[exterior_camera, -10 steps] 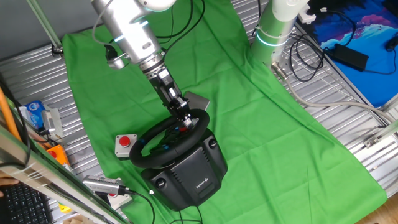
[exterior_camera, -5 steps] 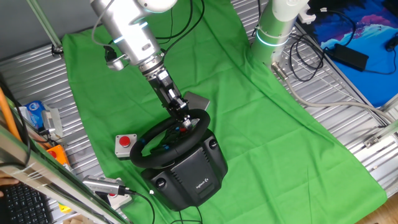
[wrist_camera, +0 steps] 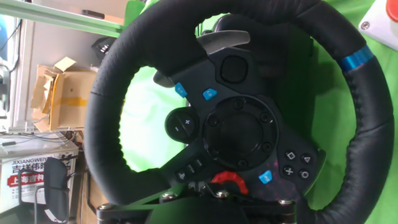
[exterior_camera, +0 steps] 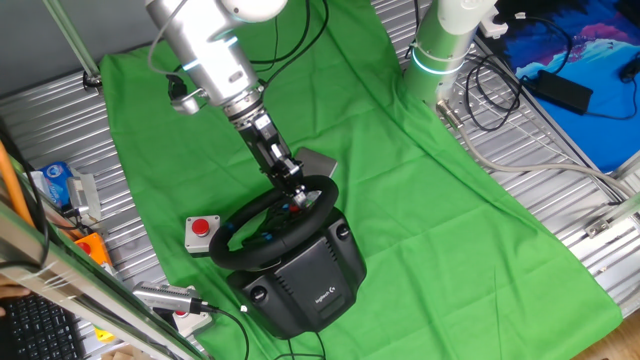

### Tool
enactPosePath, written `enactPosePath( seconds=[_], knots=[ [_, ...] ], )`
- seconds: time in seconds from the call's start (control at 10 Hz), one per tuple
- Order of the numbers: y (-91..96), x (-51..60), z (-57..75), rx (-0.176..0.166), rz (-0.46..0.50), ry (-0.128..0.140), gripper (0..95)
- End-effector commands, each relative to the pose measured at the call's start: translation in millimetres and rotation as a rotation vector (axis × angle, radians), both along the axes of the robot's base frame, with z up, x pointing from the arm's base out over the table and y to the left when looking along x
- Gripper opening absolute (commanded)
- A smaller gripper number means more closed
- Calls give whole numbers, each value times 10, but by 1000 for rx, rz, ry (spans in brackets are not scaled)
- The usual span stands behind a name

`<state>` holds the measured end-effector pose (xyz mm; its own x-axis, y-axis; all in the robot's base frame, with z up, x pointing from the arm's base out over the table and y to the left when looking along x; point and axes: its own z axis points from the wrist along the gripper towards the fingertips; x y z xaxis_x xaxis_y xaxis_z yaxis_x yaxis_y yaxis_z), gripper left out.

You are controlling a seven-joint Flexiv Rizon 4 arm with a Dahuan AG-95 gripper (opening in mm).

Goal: Rotate the steering wheel 90 degrees clockwise

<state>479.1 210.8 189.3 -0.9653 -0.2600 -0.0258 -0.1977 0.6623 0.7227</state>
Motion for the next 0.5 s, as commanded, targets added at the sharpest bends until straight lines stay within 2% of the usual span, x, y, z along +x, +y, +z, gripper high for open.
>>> enactPosePath(
  seconds=[0.1, 0.5],
  knots=[
    [4, -5, -16, -2, 0, 0, 0],
    [-9, -37, -31, -3, 2, -1, 0]
  ],
)
